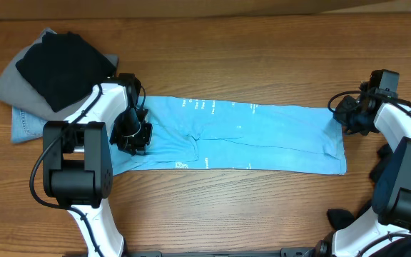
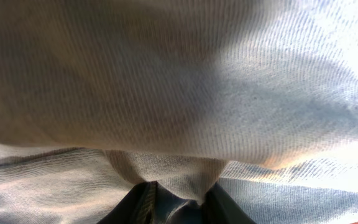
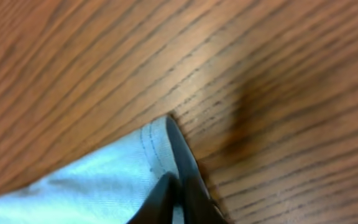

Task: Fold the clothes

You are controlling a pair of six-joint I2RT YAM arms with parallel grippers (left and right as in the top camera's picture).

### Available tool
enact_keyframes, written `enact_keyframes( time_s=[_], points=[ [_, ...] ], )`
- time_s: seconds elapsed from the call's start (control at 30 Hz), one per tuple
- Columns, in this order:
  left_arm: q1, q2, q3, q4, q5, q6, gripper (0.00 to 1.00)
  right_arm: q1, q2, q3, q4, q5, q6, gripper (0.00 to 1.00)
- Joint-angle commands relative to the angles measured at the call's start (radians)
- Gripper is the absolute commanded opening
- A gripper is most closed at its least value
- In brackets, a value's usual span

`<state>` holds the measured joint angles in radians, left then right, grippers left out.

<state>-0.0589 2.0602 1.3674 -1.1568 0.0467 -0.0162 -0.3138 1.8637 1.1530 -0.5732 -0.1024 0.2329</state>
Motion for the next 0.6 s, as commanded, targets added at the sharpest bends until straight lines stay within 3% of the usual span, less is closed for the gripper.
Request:
enact_keyframes(
  time_s=[0.0,0.03,0.1,0.13,0.17,0.3,0.43,0.57],
  points=[
    [0.003,-0.007,-0.009,0.005,-0.028,0.013,0.28,-0.008,0.002,-0.006,0.016,-0.004,-0.002,0.06],
    [0.003,-0.007,-0.009,0.005,-0.028,0.013,0.28,-0.012,0.002,-0.006,0.016,-0.004,-0.002,0.09],
    [0.003,-0.007,-0.009,0.005,-0.028,0.013,0.28,-0.019,0.002,-0.006,0.015,-0.004,-0.003,0.41],
    [0.003,-0.007,-0.009,0.006,-0.028,0.013,0.28,-0.021,0.002,-0.007,0.013,-0.004,-0.008,0.49],
    [0.003,-0.007,-0.009,0.006,-0.028,0.013,0.28,-0.021,0.002,-0.008,0.010,-0.005,-0.022,0.51],
    [0.003,-0.007,-0.009,0.007,-0.028,0.013,0.28,-0.021,0.002,-0.036,0.014,-0.021,-0.028,0.41],
    [0.003,-0.007,-0.009,0.007,-0.028,0.013,0.28,-0.021,0.002,-0.067,0.039,-0.049,-0.028,0.17],
    [0.003,-0.007,-0.009,0.006,-0.028,0.013,0.28,-0.033,0.001,-0.050,0.057,-0.050,-0.024,0.05]
  ],
)
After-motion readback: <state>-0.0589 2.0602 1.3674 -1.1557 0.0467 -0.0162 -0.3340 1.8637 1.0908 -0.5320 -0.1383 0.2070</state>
